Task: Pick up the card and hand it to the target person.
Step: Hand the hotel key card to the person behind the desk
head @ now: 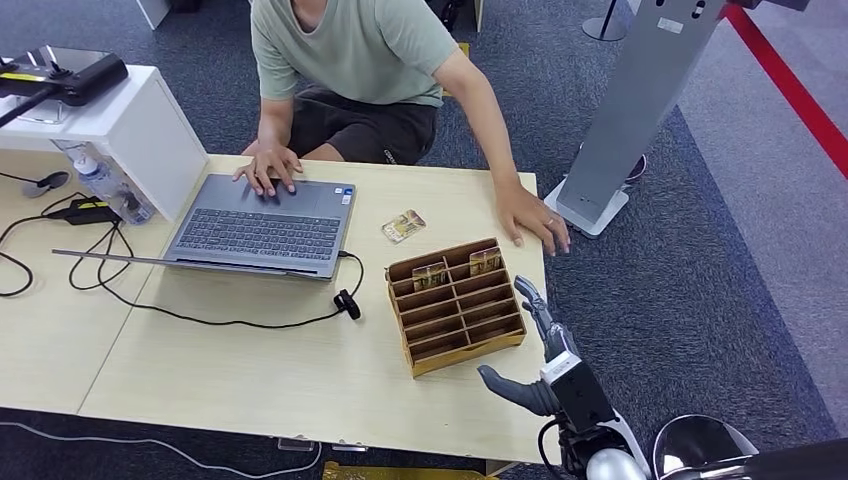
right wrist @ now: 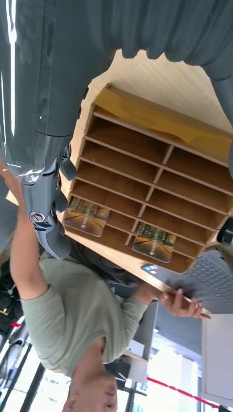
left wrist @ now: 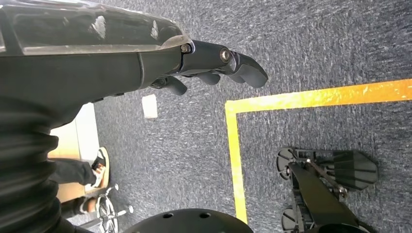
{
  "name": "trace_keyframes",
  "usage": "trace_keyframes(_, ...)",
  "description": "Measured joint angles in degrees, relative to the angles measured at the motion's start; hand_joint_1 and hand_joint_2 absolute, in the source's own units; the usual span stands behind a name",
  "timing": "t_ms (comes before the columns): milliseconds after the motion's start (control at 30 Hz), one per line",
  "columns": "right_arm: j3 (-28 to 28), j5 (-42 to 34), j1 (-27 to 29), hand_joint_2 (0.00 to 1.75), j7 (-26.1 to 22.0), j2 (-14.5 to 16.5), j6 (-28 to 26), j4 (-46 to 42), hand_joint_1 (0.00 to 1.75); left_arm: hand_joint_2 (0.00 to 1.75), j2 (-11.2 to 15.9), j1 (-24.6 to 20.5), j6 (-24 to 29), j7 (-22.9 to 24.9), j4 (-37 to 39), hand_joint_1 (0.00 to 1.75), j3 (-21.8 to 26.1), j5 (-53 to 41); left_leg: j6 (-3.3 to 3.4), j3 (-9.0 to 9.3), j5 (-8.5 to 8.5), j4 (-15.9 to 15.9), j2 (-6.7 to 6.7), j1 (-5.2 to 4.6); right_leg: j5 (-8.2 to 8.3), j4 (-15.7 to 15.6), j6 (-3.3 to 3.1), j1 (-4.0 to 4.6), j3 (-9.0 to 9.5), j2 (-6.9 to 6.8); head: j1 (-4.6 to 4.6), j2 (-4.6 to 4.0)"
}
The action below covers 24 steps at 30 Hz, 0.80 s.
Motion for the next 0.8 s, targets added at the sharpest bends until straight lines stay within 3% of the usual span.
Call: trace_keyframes(800, 1.6, 1.7, -0.8, 1.75, -0.7, 1.2, 0.4, 1.5, 0.00, 1.75, 1.8, -0.3, 0.1, -0.1, 0.0, 0.00, 0.0, -1.6, 0.00, -0.02, 0.00, 0.0, -0.01, 0.00, 0.00, 0.0, 0.00, 0.00, 0.01, 0.00, 0.09, 0.00)
